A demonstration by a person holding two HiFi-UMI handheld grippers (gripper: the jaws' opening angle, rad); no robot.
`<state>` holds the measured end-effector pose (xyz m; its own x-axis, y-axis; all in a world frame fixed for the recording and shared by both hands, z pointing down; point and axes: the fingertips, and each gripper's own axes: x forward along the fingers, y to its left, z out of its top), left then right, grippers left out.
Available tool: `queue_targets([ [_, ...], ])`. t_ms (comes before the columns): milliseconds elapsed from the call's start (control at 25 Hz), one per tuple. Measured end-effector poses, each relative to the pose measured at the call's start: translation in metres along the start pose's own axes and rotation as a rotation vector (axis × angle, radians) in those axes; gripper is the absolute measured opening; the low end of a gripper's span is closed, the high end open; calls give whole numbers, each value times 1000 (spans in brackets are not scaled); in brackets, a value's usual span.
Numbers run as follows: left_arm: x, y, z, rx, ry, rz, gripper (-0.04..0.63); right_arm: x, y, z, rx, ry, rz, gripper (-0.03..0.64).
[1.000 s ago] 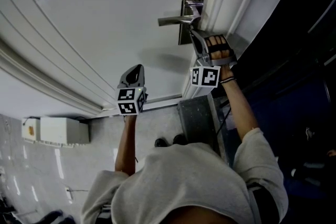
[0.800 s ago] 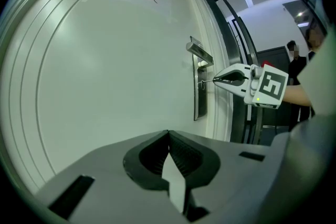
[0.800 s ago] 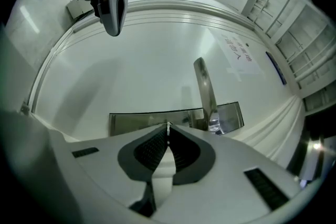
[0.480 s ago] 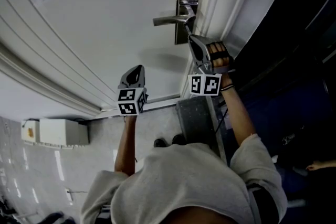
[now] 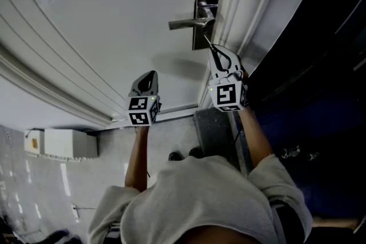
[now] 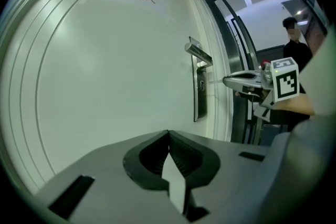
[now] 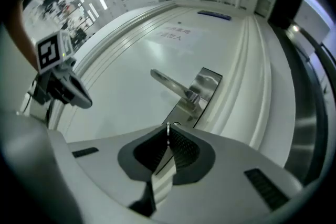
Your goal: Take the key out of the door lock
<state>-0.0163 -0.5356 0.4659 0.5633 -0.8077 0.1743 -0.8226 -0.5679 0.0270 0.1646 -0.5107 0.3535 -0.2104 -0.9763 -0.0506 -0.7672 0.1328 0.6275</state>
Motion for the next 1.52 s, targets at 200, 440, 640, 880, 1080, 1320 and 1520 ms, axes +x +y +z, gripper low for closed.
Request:
queue_targets([
  [200, 0, 4, 2, -4, -5, 6, 18, -4, -2, -20, 364, -6, 21, 31],
  [440, -1, 9, 3, -8, -14, 15, 18, -12, 11, -55, 527, 36, 19, 31],
  [640, -2, 15, 3, -22, -17, 27, 18, -19, 21, -76, 595, 71, 17, 31],
  [880, -6, 22, -7, -48, -5, 47, 18, -23, 34, -87, 621, 99, 27, 29],
  [1080, -7, 24, -7, -51, -5, 50, 18, -19, 40, -84, 611, 100, 42, 29],
  [1320, -6, 24, -8, -51, -7, 48, 18, -17, 39, -83, 604, 100, 41, 29],
  [1520, -4, 22, -8, -49, -8, 45, 18, -15, 39, -82, 596, 101, 42, 29],
])
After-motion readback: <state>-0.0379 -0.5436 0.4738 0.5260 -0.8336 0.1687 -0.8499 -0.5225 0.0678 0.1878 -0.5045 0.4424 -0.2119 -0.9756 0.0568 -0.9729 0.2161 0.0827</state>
